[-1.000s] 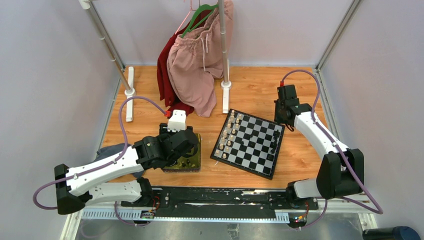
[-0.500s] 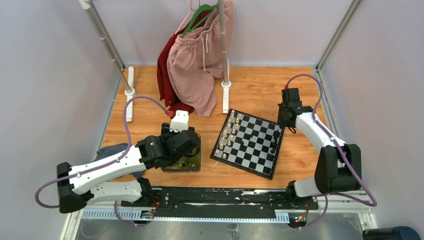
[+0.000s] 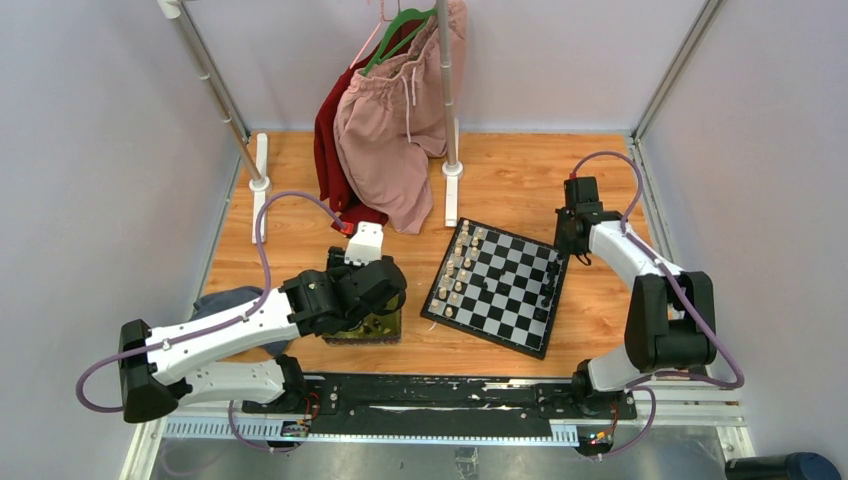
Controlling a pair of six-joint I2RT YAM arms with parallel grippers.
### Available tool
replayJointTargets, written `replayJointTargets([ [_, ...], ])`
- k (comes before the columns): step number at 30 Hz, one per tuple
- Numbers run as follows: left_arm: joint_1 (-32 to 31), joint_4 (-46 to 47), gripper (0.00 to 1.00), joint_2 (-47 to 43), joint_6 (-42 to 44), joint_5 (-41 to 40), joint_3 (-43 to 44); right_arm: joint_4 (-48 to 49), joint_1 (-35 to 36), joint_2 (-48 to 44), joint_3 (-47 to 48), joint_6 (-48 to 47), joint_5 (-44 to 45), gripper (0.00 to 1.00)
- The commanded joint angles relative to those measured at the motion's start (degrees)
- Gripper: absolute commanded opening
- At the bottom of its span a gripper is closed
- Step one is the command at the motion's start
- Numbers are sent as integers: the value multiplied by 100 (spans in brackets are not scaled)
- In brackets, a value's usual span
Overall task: Set up the chess pieces on the board
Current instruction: Place the chess piece on the chessboard.
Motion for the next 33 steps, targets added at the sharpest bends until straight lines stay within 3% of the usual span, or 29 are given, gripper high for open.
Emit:
replayJointTargets([
  [1,32,66,71,79,17,-74,42,107,-110,176,-5,1,-112,0],
  [14,129,173,71,263,86,-13,86,224,-147,580,124,-17,-212,1],
  [23,157,200,71,343,77,61,95,188,-154,567,184,-21,-316,39],
  [33,158,191,71,317,37,101,96,16,-85,97,471,-148,-162,42],
])
